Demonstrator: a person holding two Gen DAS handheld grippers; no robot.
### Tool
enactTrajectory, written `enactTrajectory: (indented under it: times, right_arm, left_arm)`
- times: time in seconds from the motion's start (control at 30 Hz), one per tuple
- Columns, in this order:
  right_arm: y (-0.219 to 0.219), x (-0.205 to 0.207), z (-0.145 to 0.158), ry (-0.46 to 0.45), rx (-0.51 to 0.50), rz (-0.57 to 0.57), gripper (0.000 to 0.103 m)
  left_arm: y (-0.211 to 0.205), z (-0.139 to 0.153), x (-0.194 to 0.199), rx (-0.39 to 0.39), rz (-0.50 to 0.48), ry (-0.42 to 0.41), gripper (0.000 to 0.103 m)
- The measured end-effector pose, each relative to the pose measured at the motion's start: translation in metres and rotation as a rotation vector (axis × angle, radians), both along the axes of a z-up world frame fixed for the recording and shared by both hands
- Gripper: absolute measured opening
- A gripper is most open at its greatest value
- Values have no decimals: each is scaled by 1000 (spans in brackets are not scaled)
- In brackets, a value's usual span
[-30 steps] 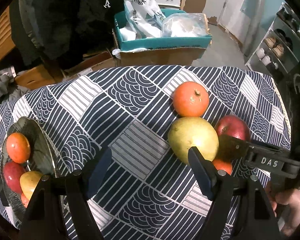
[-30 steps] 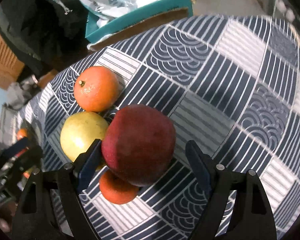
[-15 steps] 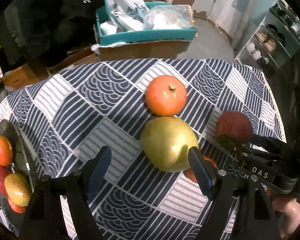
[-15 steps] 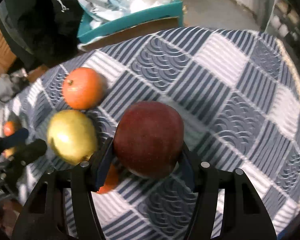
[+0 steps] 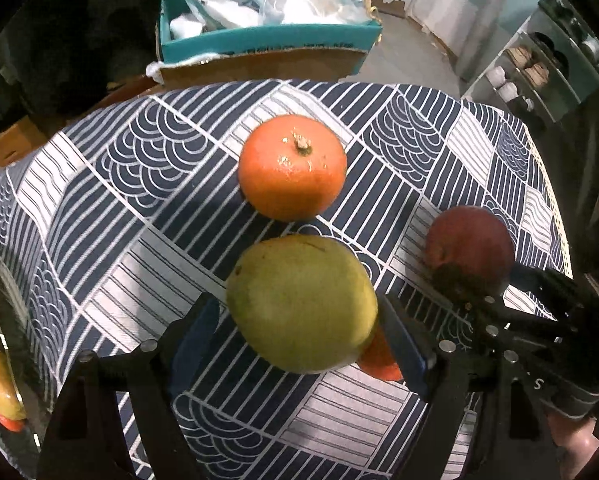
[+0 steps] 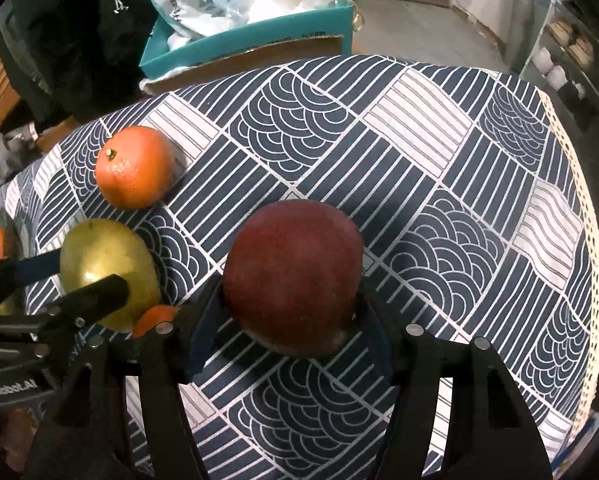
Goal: Organize fruits
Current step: 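Lift the red apple with the right tool while the left tool lifts the pear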
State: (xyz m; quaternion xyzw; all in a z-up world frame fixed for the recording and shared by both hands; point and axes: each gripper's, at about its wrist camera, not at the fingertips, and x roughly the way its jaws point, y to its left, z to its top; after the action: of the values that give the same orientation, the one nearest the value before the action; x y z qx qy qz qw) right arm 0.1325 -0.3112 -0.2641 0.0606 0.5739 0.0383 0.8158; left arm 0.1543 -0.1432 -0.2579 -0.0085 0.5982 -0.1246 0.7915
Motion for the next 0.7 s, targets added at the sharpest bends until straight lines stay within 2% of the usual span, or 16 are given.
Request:
enactTrajectory:
  times: [0.17, 0.27, 0.4, 0.5, 0.7]
  right_arm:
    - [1, 2, -4, -1, 16, 2, 70]
    - [3, 0, -3, -9, 7, 13, 69]
    - [5, -5, -1, -32, -15, 22, 67]
    - [8, -8, 9, -73, -57, 31, 60]
    - [6, -5, 9, -35, -49, 38, 60]
  left_arm:
    - [1, -10, 1, -27, 6, 26, 82]
    - [0, -11, 0, -43, -13, 17, 78]
    - [-2, -9, -2, -11, -26, -4, 78]
    - [-2, -6, -4, 15, -29, -23, 77]
    - [4, -4, -12, 38, -37, -31, 77]
